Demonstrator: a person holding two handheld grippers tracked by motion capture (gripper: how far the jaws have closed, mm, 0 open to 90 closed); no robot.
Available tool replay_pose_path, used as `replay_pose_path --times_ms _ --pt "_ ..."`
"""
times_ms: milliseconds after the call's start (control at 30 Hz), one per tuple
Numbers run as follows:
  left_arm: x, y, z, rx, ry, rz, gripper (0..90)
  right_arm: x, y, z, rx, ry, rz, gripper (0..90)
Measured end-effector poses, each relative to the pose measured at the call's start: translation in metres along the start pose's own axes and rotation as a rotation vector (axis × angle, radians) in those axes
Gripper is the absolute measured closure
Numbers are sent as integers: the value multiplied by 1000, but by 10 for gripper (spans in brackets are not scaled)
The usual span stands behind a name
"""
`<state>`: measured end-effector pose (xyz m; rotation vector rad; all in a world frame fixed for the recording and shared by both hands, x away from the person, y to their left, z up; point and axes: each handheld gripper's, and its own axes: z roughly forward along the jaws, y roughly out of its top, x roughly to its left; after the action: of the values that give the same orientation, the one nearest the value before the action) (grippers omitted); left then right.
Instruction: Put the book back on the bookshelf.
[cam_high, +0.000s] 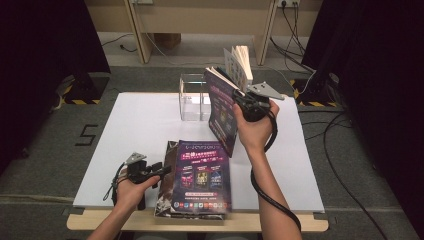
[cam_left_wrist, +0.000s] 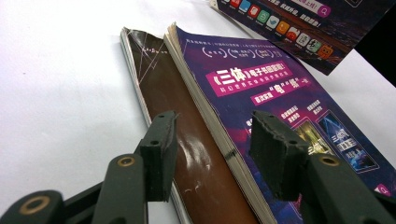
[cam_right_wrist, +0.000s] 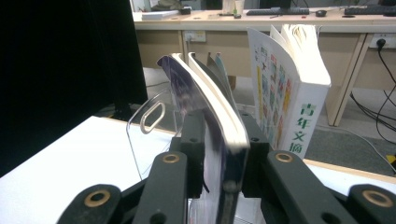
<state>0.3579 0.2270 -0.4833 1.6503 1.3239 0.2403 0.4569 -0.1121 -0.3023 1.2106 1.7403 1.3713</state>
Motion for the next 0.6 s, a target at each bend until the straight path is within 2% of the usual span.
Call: replay_pose_path --times_ms 233,300,433,600 --pt "0 0 0 1 1 3 505 -1 5 3 35 4 4 815" --pt "0 0 1 2 1 4 506 0 10 4 87 4 -12 826" --pt "0 0 1 3 1 6 506 2 16 5 128 8 -23 838" --pt "0 0 0 2 1 4 506 5 15 4 110 7 -7 841"
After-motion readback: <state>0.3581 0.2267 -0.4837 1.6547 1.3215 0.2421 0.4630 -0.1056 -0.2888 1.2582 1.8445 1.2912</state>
